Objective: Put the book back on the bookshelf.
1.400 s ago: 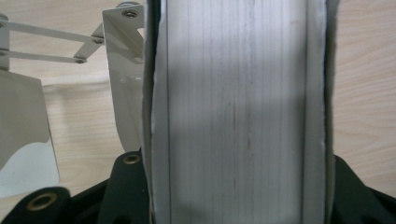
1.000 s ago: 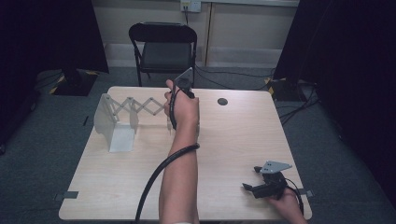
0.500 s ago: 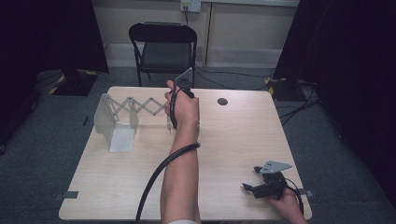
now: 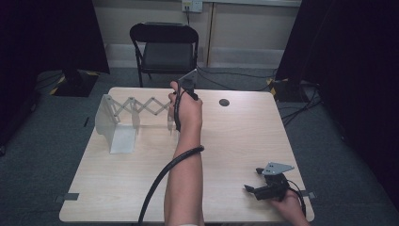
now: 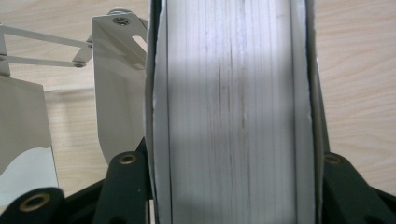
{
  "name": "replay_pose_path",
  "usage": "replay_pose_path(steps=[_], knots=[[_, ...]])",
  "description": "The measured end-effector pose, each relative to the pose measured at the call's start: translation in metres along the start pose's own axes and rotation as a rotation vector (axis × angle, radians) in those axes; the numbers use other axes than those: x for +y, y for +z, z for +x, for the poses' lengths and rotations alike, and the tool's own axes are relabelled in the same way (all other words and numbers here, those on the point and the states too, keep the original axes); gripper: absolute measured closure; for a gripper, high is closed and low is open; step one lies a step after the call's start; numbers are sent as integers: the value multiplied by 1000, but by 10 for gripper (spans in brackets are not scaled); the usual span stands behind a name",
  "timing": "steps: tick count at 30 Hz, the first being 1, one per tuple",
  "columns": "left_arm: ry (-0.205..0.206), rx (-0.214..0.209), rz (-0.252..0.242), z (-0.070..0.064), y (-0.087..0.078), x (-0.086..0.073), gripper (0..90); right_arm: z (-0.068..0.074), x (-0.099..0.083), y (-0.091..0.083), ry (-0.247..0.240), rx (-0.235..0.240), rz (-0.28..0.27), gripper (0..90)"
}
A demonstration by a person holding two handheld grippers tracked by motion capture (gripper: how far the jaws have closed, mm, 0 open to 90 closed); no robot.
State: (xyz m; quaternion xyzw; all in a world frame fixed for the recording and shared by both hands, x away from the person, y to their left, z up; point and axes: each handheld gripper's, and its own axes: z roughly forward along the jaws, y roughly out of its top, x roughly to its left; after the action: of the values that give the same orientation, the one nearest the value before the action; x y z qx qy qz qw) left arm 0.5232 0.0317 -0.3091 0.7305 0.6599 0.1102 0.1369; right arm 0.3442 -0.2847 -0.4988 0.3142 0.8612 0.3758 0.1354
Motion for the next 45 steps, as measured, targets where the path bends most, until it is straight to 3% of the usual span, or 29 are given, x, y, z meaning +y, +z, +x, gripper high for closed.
replay_pose_path(steps=[10, 18, 23, 27, 45], knots=[[45, -26, -25, 3, -8, -7, 414, 0, 0, 0, -1, 0, -1, 140], [30, -62, -19, 6, -15, -11, 366, 0, 0, 0, 0, 0, 0, 140], [45, -71, -26, 7, -17, -16, 338, 0, 0, 0, 0, -1, -2, 140], [57, -72, -63, 6, -21, -19, 326, 0, 0, 0, 0, -1, -2, 140], [81, -157, -81, 11, -35, -33, 255, 0, 0, 0, -1, -1, -3, 140]])
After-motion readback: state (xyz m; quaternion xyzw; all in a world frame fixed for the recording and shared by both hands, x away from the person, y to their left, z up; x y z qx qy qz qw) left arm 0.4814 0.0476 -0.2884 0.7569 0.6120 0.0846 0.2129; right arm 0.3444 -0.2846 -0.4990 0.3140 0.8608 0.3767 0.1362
